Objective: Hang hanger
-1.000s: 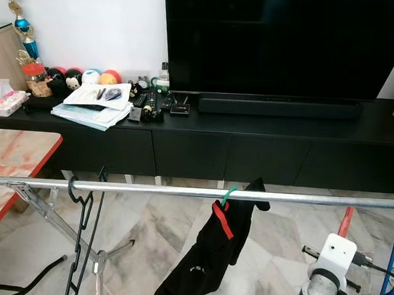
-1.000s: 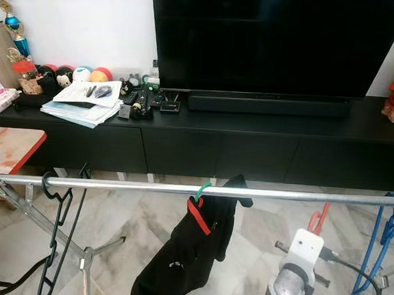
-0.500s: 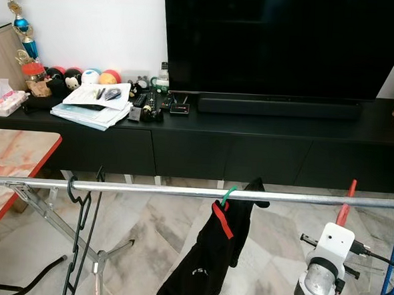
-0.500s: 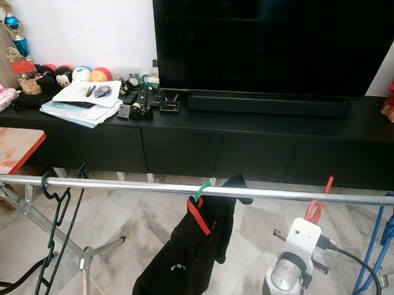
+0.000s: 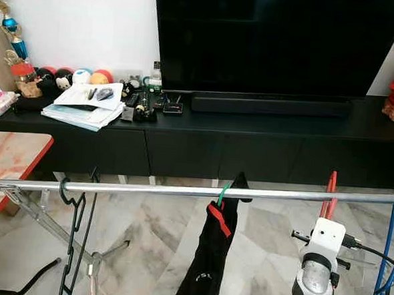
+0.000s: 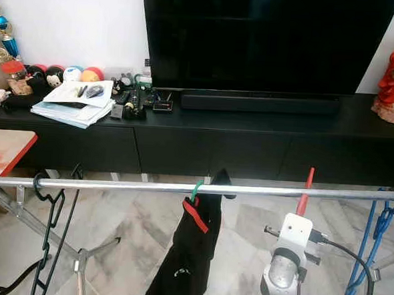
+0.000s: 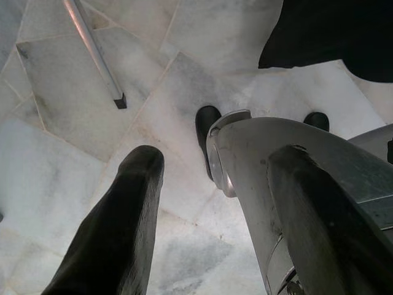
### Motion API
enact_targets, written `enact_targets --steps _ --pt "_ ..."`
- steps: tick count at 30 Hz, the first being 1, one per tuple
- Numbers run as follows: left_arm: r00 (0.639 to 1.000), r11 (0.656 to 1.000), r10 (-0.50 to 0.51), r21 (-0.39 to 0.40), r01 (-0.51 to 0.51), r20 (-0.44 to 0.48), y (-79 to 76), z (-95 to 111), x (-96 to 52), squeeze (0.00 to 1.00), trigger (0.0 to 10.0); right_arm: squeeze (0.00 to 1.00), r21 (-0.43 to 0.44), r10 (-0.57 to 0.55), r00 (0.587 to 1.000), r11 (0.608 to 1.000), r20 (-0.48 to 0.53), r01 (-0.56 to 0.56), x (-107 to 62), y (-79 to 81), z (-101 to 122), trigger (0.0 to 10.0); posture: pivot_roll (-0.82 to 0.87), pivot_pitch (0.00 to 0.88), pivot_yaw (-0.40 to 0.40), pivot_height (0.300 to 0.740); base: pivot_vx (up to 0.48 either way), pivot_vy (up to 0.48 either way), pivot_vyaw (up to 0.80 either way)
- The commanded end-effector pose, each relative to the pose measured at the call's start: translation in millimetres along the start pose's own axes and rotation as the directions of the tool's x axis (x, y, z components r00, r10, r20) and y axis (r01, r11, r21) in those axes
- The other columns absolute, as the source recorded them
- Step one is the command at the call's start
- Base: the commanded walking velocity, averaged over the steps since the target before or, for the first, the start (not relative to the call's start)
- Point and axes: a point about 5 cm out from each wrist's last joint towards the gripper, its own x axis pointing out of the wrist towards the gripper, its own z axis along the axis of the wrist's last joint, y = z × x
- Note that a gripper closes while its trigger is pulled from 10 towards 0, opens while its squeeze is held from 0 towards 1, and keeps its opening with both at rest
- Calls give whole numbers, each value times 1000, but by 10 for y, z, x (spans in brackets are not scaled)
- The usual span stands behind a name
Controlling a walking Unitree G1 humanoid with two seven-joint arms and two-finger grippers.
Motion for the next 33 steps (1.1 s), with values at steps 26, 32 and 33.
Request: enact_targets --steps 26,32,33 --pt "1000 1000 12 -6 -12 -7 80 -2 -18 0 10000 0 13 169 986 986 -15 -168 77 272 185 10000 71 20 44 740 0 0 0" --pt "1000 1000 17 -4 -17 -10 122 3 -27 0 10000 0 6 184 981 983 -63 -184 57 286 121 10000 71 19 43 740 0 0 0" --pt "1000 1000 17 -4 -17 -11 124 0 -28 0 10000 0 11 185 981 983 -64 -185 55 286 119 10000 71 19 43 740 0 0 0"
